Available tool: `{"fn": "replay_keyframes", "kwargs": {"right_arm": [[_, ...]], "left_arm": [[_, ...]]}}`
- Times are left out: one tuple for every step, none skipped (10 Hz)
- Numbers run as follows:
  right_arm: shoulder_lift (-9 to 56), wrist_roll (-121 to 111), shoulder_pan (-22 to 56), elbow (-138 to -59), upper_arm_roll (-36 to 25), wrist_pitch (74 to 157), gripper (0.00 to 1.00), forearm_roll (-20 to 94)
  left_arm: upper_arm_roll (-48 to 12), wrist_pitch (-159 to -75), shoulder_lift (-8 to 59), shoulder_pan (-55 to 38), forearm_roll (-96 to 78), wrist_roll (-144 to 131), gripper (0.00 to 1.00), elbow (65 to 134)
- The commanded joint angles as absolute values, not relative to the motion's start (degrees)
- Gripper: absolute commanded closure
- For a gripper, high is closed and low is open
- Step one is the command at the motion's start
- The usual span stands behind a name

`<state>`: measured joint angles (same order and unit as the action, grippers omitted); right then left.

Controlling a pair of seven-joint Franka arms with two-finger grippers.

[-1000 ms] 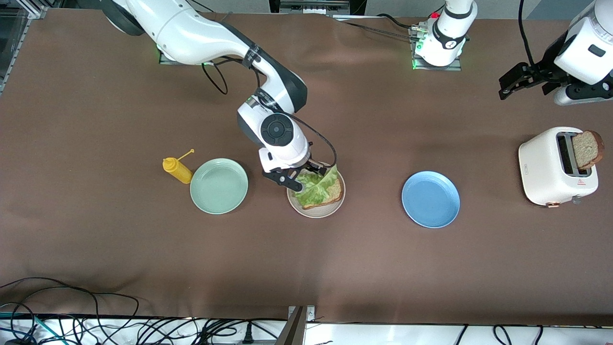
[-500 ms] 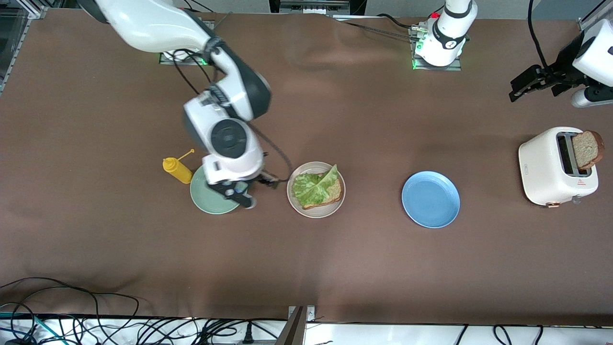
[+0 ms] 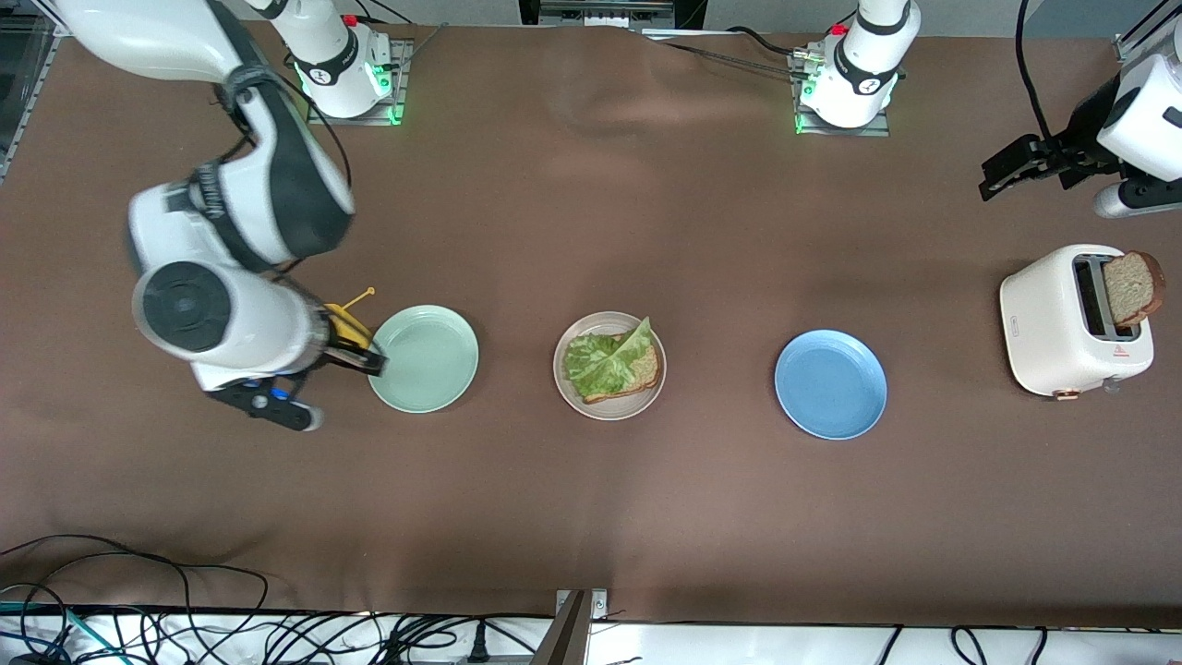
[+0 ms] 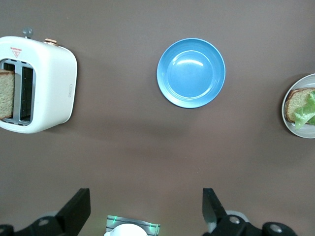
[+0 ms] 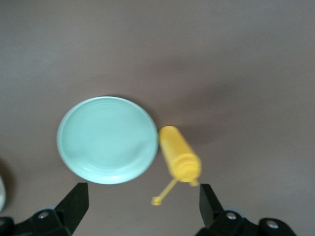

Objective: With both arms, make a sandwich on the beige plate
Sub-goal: 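Move the right gripper back toward the yellow squeeze bottle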

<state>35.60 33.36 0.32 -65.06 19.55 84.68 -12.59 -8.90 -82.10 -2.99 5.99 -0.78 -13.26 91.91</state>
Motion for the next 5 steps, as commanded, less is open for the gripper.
{"fn": "replay_keyframes", "kwargs": {"right_arm": [[32.45,20.27,-4.65,-65.83,20.66,81.48,0.0,-12.39],[32.26,16.21,-5.09,-65.83,20.57,81.39,0.0,-12.39],[32.17,15.3,-5.1,-65.92,20.57,80.34,0.0,-12.48],[31.99,15.12,-5.1,-65.92,20.65,79.46,0.0,-12.39],[31.82,15.64,-5.18,-65.83,20.57,79.28,0.0,-12.48]], "left_arm": [[-8.96,-82.79,-3.34,6.15,-1.14,-12.83,0.0,92.29],[-8.96,-82.62,-3.43,6.15,-1.14,-12.83,0.0,92.29],[-8.96,-82.44,-3.51,6.15,-1.14,-12.83,0.0,92.29],[-8.96,-82.44,-3.52,6.15,-1.14,-12.83,0.0,92.29],[-8.96,-82.44,-3.43,6.15,-1.14,-12.75,0.0,92.29]]}}
